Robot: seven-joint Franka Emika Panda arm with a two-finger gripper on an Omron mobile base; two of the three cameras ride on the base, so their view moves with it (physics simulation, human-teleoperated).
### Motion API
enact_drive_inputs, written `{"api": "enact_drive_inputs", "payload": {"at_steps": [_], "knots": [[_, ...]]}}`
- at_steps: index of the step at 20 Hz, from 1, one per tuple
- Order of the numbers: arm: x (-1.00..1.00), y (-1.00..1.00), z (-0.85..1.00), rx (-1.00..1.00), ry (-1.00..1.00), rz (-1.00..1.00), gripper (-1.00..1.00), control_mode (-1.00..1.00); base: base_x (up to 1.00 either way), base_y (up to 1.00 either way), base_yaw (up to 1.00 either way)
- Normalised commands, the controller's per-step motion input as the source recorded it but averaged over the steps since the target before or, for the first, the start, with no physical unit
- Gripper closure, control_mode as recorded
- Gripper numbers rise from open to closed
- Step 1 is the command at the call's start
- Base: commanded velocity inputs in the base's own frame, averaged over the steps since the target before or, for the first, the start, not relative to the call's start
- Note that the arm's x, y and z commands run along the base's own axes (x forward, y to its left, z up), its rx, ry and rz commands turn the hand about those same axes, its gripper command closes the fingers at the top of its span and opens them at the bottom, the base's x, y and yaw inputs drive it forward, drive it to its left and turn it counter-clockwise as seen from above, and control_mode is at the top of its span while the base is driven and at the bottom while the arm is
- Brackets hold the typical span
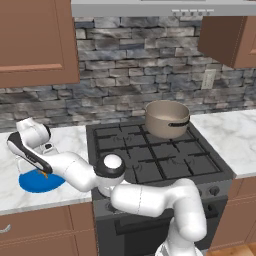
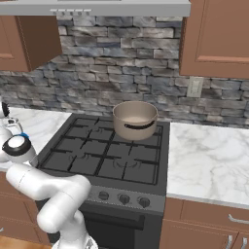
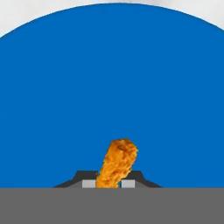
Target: Retrieve the frozen meat and place it in the pot on a burner. Then turn the burner on.
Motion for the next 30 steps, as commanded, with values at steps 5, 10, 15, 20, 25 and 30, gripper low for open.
{"api": "enact_drive_inputs", "payload": {"at_steps": [5,10,15,20,25,30], "knots": [[0.00,-0.09,-0.17,-0.01,0.00,0.00,1.00,-1.00,0.00,0.00,0.00],[-0.01,-0.13,0.05,0.00,-0.01,0.04,1.00,-1.00,0.00,0.00,0.00],[-0.19,-0.45,0.39,0.06,-0.03,0.01,1.00,-1.00,0.00,0.00,0.00],[-0.40,-0.73,0.47,0.06,-0.02,0.00,1.00,-1.00,0.00,0.00,0.00],[-0.49,-0.97,0.24,0.05,-0.03,0.00,1.00,-1.00,0.00,0.00,0.00],[-0.74,-0.79,0.12,0.00,-0.08,0.00,1.00,-1.00,0.00,0.00,0.00]]}}
